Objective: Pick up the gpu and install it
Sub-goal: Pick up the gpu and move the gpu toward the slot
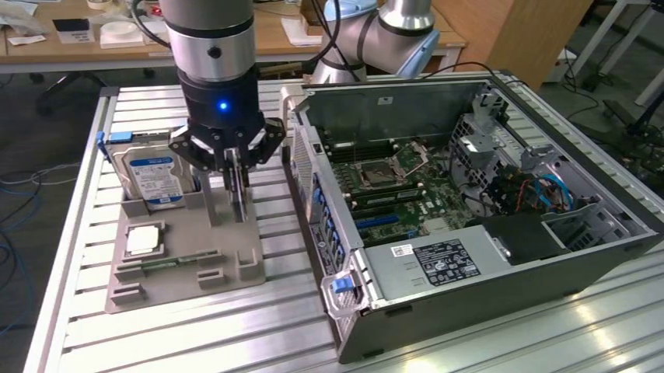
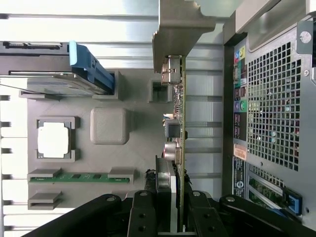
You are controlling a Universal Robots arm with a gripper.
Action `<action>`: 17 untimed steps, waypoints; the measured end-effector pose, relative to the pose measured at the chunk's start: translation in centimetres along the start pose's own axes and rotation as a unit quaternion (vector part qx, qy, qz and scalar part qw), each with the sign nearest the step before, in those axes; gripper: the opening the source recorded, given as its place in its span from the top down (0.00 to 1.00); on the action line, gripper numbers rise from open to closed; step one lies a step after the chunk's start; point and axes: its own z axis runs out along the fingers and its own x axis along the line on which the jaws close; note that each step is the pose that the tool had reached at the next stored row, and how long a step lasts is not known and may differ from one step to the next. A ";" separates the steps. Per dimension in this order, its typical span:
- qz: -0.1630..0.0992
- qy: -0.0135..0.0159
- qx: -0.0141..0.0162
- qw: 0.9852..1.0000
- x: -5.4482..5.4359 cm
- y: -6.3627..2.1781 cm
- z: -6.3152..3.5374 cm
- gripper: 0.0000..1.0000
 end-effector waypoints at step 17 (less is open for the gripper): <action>0.000 0.000 0.000 1.000 0.0 0.06 -1.17 0.72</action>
